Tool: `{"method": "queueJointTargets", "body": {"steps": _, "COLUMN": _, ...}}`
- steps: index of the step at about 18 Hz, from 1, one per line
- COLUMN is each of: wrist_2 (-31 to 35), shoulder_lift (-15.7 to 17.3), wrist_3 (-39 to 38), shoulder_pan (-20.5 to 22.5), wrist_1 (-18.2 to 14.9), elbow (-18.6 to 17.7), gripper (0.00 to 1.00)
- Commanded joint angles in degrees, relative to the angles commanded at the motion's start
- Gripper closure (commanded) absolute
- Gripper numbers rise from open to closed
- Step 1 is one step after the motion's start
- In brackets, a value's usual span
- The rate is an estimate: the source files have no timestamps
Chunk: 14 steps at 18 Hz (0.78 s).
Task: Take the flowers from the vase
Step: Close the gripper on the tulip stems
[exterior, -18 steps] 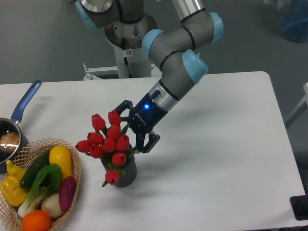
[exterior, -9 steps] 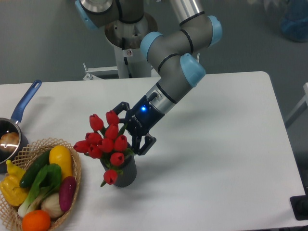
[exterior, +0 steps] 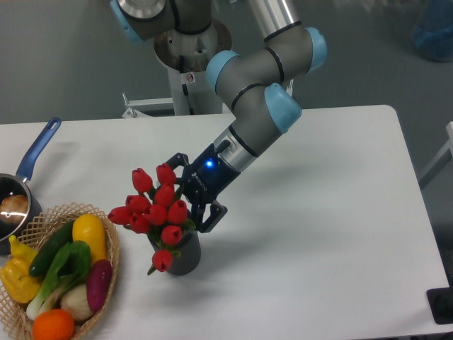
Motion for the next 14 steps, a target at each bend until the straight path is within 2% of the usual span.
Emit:
{"method": "queueJointTargets", "body": {"steps": 7, "wrist_2": -0.1, "shoulder_lift": 0.1, "wrist_3": -0.4, "shoulder_pan": -0.1, "wrist_1": 0.0, "elbow": -0.4, "gripper": 0.01}}
{"method": "queueJointTargets", "body": {"steps": 10, "wrist_2": 0.0, "shoulder_lift": 0.2, "wrist_3": -1.6, "shoulder_pan": -0.1, "wrist_1": 0.0, "elbow": -0.5, "gripper": 0.18}}
{"method": "queueJointTargets", "body": {"steps": 14, "wrist_2": 0.0, "shoulder_lift": 0.3, "wrist_3": -1.6, "shoulder_pan": 0.0, "wrist_1": 0.0, "elbow": -0.5, "gripper": 0.24}}
